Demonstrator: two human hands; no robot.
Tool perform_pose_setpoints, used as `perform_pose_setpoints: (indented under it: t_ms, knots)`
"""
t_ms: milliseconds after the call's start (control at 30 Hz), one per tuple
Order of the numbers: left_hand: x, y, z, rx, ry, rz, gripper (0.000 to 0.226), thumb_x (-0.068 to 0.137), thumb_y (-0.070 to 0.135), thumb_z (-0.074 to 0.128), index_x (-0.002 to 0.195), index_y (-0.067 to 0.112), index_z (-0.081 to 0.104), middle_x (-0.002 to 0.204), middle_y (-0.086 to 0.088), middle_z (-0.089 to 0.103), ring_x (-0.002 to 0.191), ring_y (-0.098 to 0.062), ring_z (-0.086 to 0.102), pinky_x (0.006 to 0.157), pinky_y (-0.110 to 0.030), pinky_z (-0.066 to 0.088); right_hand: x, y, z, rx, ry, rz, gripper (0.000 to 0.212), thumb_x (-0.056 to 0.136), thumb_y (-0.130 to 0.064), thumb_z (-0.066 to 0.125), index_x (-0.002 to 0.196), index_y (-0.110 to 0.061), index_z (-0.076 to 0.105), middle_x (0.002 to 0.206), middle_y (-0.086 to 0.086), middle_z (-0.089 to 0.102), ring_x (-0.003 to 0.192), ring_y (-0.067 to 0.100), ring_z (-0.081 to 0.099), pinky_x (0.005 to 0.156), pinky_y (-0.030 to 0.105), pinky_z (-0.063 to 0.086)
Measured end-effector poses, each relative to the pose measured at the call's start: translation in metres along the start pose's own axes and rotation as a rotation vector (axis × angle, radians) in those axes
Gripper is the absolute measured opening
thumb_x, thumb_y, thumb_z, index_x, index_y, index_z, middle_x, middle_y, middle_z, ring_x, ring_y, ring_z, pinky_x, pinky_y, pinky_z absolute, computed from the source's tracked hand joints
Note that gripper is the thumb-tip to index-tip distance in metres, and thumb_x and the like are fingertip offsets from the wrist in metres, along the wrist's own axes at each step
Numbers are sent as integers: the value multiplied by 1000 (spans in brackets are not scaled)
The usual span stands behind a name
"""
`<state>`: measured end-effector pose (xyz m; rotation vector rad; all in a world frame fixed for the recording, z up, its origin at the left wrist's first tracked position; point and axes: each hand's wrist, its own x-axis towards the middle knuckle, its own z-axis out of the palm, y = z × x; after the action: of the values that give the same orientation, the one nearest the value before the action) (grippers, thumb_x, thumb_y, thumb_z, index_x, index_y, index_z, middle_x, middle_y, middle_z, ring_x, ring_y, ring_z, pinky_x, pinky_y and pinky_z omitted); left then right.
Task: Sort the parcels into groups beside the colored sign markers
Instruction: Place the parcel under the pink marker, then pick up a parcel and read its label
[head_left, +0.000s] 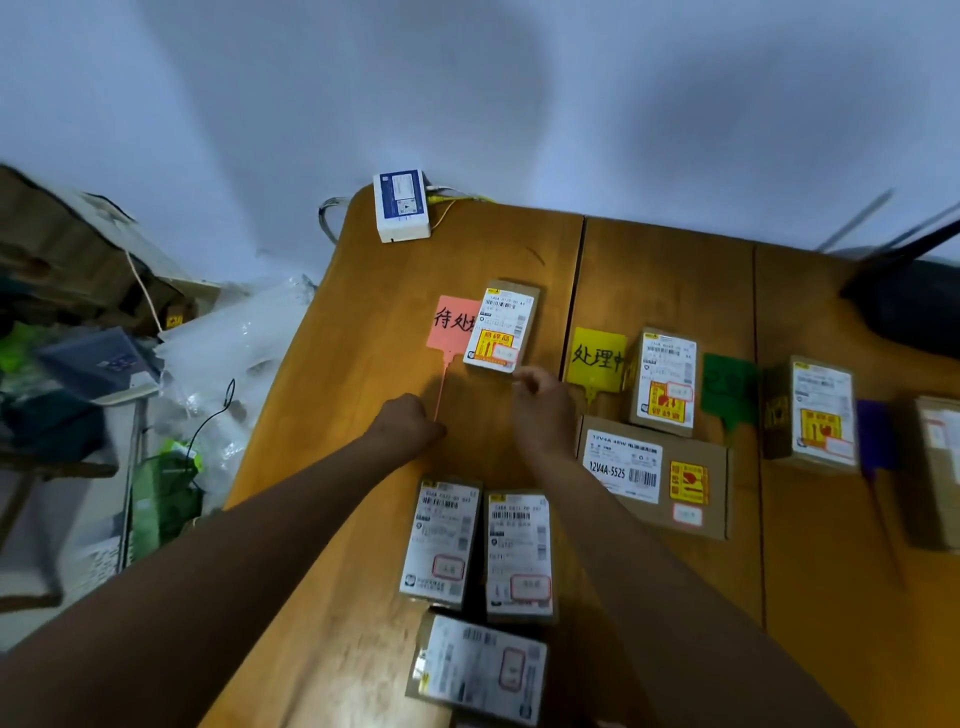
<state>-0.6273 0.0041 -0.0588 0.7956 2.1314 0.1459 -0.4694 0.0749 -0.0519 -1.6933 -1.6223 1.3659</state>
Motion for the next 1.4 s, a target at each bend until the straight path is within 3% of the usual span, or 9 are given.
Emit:
perform_pose_setpoints:
  t_ms: [167, 233, 367, 533, 633, 733, 900, 1067, 1400]
  knots:
    - [-43, -31, 16, -25, -104, -98, 38, 91, 40, 67, 95, 3, 58, 84, -14, 61, 76, -31, 66, 51, -34, 56, -73, 14, 10, -22, -277, 235, 27, 94, -14, 46, 92, 0, 69, 85, 21, 66, 79, 38, 67, 66, 37, 49]
    - [-55, -45, 27, -64, -125, -141, 38, 92, 39, 66, 100, 2, 59, 91, -16, 64, 87, -34, 67, 55, -38, 59, -96, 24, 16, -45, -331, 328, 20, 89, -14, 44, 83, -4, 61, 79, 15, 57, 72, 30, 59, 65, 37, 47]
    - [-77, -65, 46, -265, -172, -159, 19, 90, 15, 63, 94, -3, 62, 102, -25, 68, 90, -38, 69, 71, -51, 62, -120, 30, 20, -141, -307, 356, 25, 93, -14, 43, 107, -5, 62, 101, 11, 63, 86, 26, 61, 67, 30, 48]
    - [-101, -71, 55, -499, -135, -107, 13, 89, 6, 56, 77, 2, 59, 99, -29, 68, 87, -38, 69, 68, -42, 55, -136, 22, 31, 35, -175, 464, 31, 91, -13, 44, 116, -7, 61, 109, 14, 67, 89, 31, 66, 64, 35, 56]
    - [-119, -68, 38, -573, -67, -59, 18, 93, 1, 46, 89, -1, 63, 105, -28, 68, 97, -41, 68, 75, -50, 58, -145, 10, 29, 89, -126, 383, 17, 95, -5, 44, 100, -15, 56, 95, 4, 61, 72, 17, 59, 55, 27, 49]
    - [-146, -68, 2, -598, 21, 32, 31, 93, -2, 40, 112, -4, 65, 110, -24, 68, 101, -40, 67, 83, -57, 56, -159, -19, 27, 359, -118, 357, 29, 98, -8, 44, 118, -21, 60, 107, 1, 64, 85, 17, 62, 65, 30, 57]
    - [-223, -68, -82, -652, 272, 224, 46, 75, 12, 42, 111, 15, 70, 113, -6, 72, 103, -32, 68, 85, -56, 58, -201, -109, 10, 617, -204, 123, 41, 98, 3, 45, 137, -7, 52, 127, 7, 60, 110, 24, 62, 84, 41, 61]
    - [-328, -64, -157, -718, 487, 419, 47, 74, 23, 51, 116, 21, 70, 118, 1, 72, 105, -26, 70, 87, -52, 59, -269, -211, -24, 622, -278, -140, 46, 95, 11, 44, 139, -2, 51, 127, 9, 59, 110, 20, 58, 86, 44, 60]
    - [-486, -41, -235, -704, 725, 738, 39, 93, -1, 51, 124, 20, 63, 125, -4, 69, 113, -25, 67, 89, -51, 59, -375, -326, -107, 640, -304, -576, 42, 93, 12, 44, 119, -15, 60, 123, 4, 63, 119, 23, 61, 76, 40, 63]
